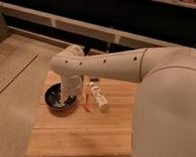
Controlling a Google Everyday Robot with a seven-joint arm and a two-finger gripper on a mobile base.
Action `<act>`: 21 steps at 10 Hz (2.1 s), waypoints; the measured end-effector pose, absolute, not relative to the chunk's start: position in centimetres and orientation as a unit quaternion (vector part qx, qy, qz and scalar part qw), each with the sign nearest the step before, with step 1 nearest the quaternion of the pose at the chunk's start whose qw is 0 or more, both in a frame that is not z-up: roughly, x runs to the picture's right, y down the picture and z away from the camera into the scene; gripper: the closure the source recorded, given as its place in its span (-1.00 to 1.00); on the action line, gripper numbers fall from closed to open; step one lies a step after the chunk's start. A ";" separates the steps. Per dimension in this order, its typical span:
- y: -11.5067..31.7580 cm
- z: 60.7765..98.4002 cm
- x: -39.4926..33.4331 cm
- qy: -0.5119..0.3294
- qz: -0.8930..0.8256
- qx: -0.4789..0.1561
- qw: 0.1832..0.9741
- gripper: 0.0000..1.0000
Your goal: Place the pepper in the ceramic cup
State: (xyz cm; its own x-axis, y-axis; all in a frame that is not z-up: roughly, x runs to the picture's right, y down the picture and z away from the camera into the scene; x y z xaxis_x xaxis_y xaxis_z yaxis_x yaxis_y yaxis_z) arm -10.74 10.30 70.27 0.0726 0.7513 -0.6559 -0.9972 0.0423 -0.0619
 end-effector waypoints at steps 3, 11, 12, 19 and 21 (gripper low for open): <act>10.3 70.3 -10.7 0.233 0.640 -0.264 0.683 -0.30; 10.3 70.3 -10.7 0.233 0.640 -0.264 0.683 -0.30; 10.3 70.3 -10.7 0.233 0.640 -0.264 0.683 -0.30; 10.2 70.3 -10.7 0.232 0.639 -0.262 0.685 -0.30; 9.1 70.4 -10.8 0.212 0.642 -0.253 0.692 -0.30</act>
